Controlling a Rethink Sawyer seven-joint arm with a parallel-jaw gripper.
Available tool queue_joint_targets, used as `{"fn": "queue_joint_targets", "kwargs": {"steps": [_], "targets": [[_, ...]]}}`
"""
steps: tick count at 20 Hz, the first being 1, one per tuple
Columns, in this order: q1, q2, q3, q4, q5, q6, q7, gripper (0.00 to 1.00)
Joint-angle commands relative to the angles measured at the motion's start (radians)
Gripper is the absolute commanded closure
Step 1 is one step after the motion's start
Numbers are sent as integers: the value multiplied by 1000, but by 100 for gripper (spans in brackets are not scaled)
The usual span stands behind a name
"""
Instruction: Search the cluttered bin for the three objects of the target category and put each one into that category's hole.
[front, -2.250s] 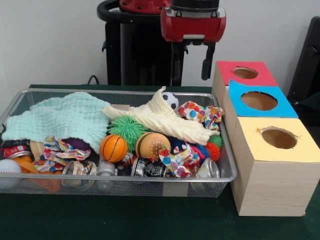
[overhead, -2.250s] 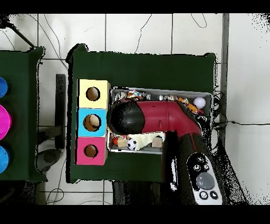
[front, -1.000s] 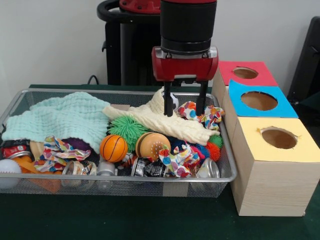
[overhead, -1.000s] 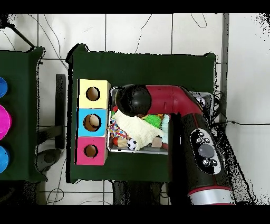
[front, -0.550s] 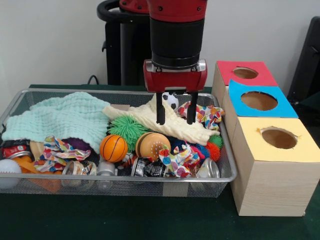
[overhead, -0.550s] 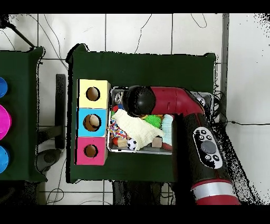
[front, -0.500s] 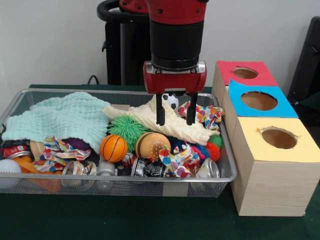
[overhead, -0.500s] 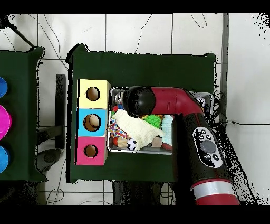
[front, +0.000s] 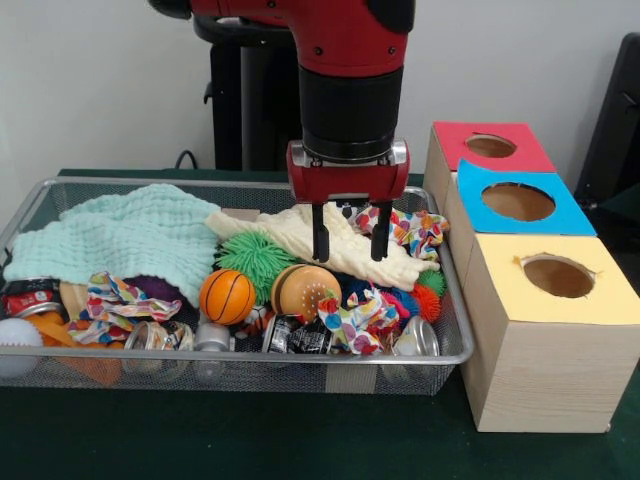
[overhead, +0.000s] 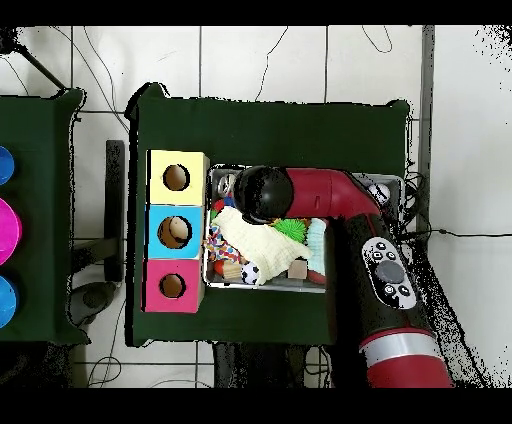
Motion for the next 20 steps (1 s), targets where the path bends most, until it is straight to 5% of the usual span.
{"fn": "queue_joint_targets", "kwargs": {"steps": [1,20], "targets": [[4,89,-30,-2,-36,-73,100,0],[43,181,-70,-66,-12,-109,124,0]]}}
